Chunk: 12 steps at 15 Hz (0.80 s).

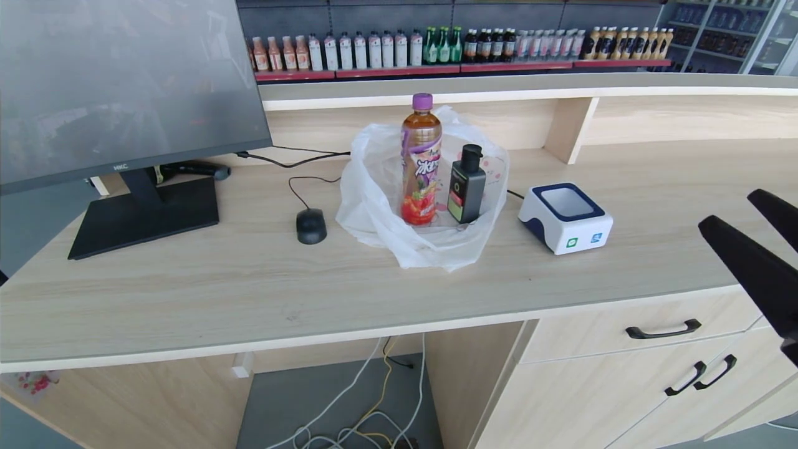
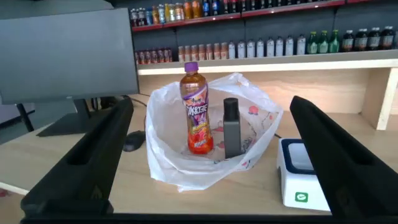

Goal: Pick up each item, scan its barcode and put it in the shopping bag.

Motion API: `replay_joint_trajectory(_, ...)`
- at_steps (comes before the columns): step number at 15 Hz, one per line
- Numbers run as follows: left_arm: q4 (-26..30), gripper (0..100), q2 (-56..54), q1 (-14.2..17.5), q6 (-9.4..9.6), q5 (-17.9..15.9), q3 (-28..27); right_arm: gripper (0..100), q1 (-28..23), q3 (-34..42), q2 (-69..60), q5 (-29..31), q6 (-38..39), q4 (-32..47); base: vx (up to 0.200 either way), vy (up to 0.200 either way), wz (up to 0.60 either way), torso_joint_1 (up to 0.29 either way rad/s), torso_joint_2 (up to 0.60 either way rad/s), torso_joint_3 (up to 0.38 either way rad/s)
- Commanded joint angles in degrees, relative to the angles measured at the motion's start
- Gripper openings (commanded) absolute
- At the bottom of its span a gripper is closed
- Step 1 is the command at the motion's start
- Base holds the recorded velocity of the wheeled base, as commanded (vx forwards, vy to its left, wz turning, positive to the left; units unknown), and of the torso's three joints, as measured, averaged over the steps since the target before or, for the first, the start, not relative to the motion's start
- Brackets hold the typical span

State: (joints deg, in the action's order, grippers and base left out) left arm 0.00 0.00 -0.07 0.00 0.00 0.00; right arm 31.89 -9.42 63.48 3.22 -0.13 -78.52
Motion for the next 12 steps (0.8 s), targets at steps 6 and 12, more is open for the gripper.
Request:
replay_joint_trajectory(6, 0.0, 100, 0.0, 0.1, -0.26, 0.0, 0.0, 100, 1.6, 9.4, -25.9, -2.2, 0.0, 23.4, 0.000, 0.000, 0.00, 0.000, 0.00, 0.000)
replay_joint_trajectory(12, 0.0, 100, 0.0, 0.1, -0.18, 0.0, 0.0, 100, 1.5, 3.6, -50.6, -4.7, -5.3, 70.5, 0.000, 0.000, 0.00, 0.000, 0.00, 0.000)
